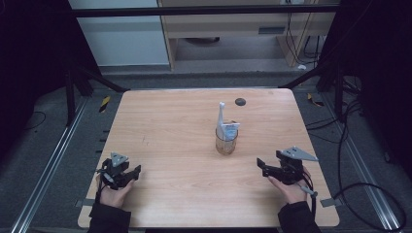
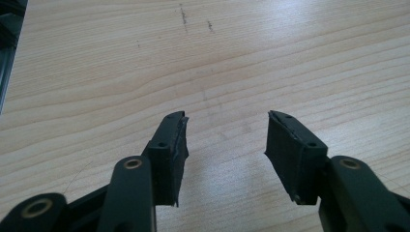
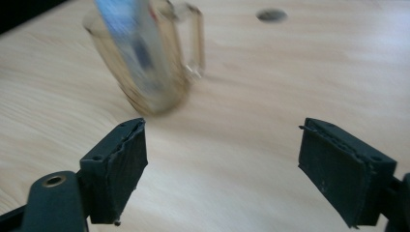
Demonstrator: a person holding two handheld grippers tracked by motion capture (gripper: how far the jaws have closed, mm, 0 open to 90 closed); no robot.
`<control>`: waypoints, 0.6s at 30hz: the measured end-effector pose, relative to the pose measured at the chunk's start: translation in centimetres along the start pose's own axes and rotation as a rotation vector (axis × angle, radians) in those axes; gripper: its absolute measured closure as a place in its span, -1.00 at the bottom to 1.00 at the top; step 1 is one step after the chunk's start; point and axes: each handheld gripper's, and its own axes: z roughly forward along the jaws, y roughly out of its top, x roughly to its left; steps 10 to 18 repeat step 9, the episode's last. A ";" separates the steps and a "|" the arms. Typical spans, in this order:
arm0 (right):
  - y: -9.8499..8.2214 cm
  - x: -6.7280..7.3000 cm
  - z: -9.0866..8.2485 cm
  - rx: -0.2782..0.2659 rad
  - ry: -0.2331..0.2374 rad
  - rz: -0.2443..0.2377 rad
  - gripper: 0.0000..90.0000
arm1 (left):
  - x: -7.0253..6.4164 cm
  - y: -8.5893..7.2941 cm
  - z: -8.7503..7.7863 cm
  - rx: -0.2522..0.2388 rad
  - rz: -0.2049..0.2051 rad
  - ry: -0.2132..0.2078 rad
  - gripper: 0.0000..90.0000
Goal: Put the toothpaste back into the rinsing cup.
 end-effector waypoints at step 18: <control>-2.4 -2.3 -1.5 0.038 -0.093 0.020 -0.70 | 0.2 -0.1 0.2 -0.003 0.002 -0.009 -0.07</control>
